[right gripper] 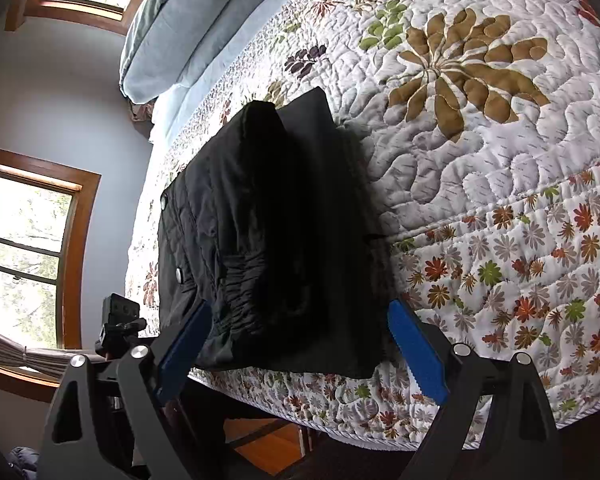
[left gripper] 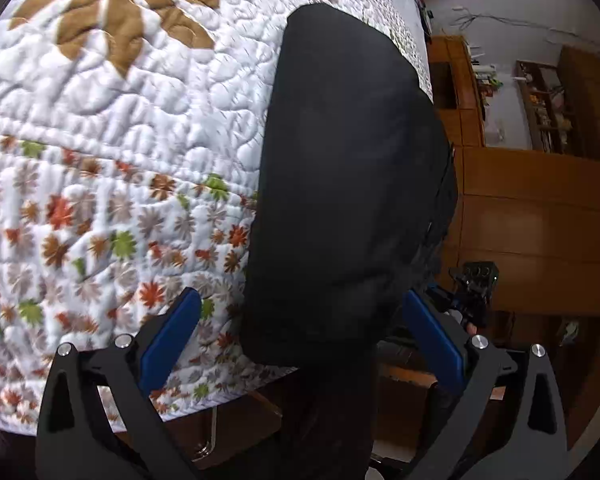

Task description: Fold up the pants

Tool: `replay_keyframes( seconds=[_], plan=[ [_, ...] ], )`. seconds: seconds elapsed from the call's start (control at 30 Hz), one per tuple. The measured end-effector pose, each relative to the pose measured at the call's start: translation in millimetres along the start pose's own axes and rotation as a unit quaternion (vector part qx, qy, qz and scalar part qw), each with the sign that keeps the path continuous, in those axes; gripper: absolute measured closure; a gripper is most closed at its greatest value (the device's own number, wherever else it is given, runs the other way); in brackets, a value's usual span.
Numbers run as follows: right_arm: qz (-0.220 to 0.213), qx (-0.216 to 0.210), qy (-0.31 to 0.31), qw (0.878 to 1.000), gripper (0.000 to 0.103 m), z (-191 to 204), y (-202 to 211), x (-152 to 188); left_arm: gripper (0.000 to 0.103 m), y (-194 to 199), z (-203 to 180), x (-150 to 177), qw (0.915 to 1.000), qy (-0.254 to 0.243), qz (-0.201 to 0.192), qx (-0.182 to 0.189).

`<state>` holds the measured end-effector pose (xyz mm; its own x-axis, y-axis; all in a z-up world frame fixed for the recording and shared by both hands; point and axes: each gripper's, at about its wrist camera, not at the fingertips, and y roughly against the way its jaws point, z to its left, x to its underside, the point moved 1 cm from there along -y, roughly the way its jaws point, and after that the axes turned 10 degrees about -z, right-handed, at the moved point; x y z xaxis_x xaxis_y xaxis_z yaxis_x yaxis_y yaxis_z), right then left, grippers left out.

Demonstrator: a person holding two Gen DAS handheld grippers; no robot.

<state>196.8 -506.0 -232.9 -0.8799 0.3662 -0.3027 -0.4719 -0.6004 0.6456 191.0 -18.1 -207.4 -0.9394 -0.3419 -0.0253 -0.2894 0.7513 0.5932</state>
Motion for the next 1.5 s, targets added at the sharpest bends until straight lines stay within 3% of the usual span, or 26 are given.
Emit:
replay_keyframes(
  seconds=[0.2, 0.5, 0.67, 0.93, 1.07, 1.33, 1.5],
  plan=[
    [-0.001, 0.001, 0.002, 1.0, 0.012, 1.3, -1.3, -3.4, 0.003, -33.1, -11.3, 0.7, 0.9991, -0.004, 0.027, 0.033],
    [0.003, -0.007, 0.011, 1.0, 0.012, 6.6, -10.7, -11.1, 0.005, -43.0, -13.3, 25.2, 0.9978, -0.03, 0.051, 0.03],
    [-0.003, -0.031, 0.002, 1.0, 0.012, 4.2, -9.0, -14.1, 0.021, -43.3, -12.0, 26.2, 0.9977, -0.044, 0.052, 0.008],
    [0.0, -0.07, -0.014, 0.997, 0.004, 0.7, -9.6, -18.5, 0.029, -41.9, -7.3, 26.7, 0.9975, -0.053, 0.047, 0.004],
    [0.024, -0.033, -0.002, 0.999, 0.004, -4.3, -21.4, -17.0, 0.029, -36.6, -2.3, 24.5, 0.9975, -0.053, 0.046, 0.001],
    [0.062, -0.041, -0.016, 0.997, 0.004, -17.7, -47.1, -8.9, 0.028, -41.7, -13.3, 24.7, 0.9977, -0.049, 0.047, -0.005],
    [0.06, -0.05, -0.016, 0.997, 0.003, -18.3, -48.7, -8.7, 0.026, -45.2, -19.0, 22.4, 0.9974, -0.052, 0.048, -0.013]
  ],
)
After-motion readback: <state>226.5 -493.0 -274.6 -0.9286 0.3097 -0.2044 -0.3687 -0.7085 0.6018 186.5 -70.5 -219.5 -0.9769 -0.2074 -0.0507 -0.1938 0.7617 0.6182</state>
